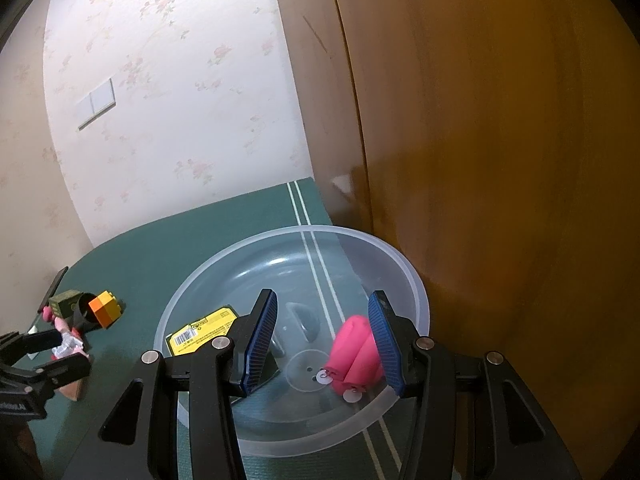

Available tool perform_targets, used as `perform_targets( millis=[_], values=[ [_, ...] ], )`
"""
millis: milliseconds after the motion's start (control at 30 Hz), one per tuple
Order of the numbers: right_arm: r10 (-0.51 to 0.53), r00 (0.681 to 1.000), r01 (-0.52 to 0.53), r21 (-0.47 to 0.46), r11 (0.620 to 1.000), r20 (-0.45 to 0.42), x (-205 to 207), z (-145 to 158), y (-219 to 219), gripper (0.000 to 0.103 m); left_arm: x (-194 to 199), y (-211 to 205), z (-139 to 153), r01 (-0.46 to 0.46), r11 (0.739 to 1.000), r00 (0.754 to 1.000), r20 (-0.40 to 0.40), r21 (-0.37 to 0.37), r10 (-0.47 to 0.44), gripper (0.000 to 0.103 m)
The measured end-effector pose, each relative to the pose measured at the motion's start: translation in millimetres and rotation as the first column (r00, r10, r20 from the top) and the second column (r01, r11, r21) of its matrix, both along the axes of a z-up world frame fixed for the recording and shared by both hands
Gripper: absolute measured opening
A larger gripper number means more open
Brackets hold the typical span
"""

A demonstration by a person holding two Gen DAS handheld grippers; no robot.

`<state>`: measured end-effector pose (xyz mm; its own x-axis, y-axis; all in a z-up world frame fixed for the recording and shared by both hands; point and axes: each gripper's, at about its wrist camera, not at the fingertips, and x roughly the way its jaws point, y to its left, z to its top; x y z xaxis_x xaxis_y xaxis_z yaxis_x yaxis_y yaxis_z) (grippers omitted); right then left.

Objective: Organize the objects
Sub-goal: 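Withdraw both tools from the bowl back toward the remaining items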

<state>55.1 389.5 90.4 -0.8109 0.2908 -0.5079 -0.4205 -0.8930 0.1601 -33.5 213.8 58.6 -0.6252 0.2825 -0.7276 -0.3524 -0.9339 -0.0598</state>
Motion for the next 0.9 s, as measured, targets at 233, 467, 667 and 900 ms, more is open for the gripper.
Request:
perform_targets(
  millis=[233, 467, 667, 900],
  values=[
    [0.006, 1.0, -0.006, 0.011, 1.0, 0.004, -0.6, 0.6, -13.0, 0.05, -2.5, -25.7, -4.3, -0.052, 0.999, 0.999, 0.004, -0.003, 0.052, 0.097],
    [0.04, 0.999, -0.04, 0.019, 0.999, 0.011, -4.0, 1.4, -34.7, 0.05, -6.2, -56.0, -9.6, -0.116, 0.993, 0.993, 0.006, -0.013, 0.116, 0.097],
    [0.086, 0.996, -0.087, 0.014, 0.996, 0.024, -11.4, 0.5, -57.6, 0.05, -7.8, -80.2, -14.5, -0.163, 0.986, 0.987, 0.008, -0.022, 0.163, 0.097],
    [0.144, 0.988, -0.145, 0.02, 0.989, 0.052, -22.8, -0.3, -87.2, 0.05, -10.4, -102.0, -19.1, -0.192, 0.981, 0.981, 0.018, -0.021, 0.193, 0.097]
  ],
)
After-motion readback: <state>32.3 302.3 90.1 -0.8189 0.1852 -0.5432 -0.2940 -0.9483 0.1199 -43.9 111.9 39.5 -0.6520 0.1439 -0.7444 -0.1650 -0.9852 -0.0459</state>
